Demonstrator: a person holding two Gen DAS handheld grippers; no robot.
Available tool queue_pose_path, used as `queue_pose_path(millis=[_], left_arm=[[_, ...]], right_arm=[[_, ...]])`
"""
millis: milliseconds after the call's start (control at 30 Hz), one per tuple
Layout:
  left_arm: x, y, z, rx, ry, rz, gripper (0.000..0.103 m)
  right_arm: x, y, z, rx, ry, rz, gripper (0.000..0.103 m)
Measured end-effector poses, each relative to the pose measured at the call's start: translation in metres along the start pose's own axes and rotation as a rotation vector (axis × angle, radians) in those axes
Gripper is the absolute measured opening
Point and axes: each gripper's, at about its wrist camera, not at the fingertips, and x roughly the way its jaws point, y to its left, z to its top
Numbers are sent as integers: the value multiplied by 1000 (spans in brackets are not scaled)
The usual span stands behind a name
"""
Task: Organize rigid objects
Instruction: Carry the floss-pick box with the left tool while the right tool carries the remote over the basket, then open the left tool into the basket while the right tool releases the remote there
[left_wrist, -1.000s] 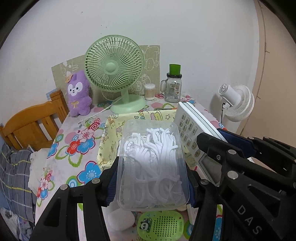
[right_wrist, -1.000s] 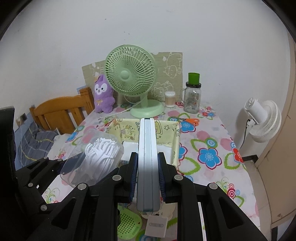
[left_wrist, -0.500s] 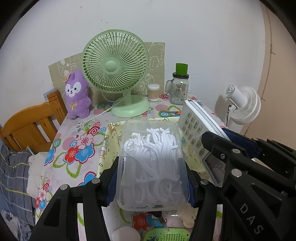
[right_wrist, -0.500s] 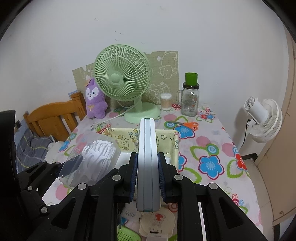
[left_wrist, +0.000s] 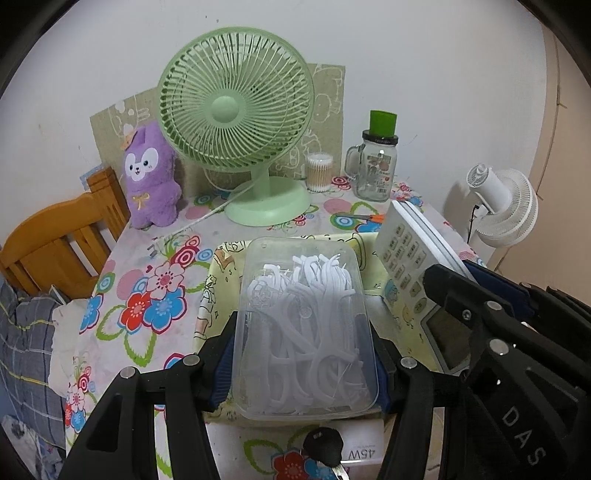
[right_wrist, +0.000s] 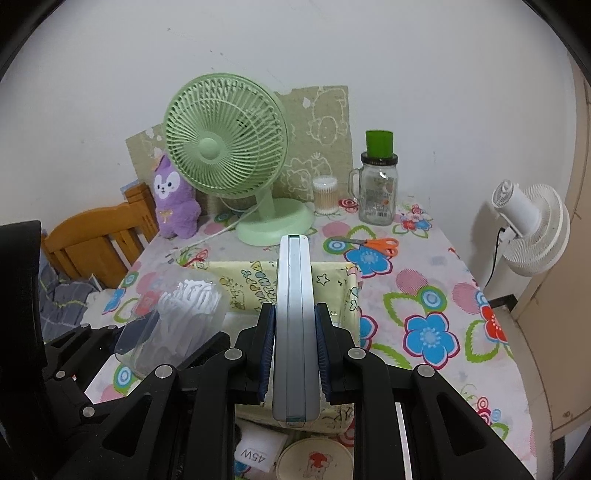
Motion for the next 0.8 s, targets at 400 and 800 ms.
queue_pose_path(millis=[400,800], left_arm=[[36,12,6,-27,55,6,61],[56,10,1,-5,88,32,61]], right_arm=[[40,-9,0,48,49,-45,24],[58,-13,-8,37,71,-110,24]])
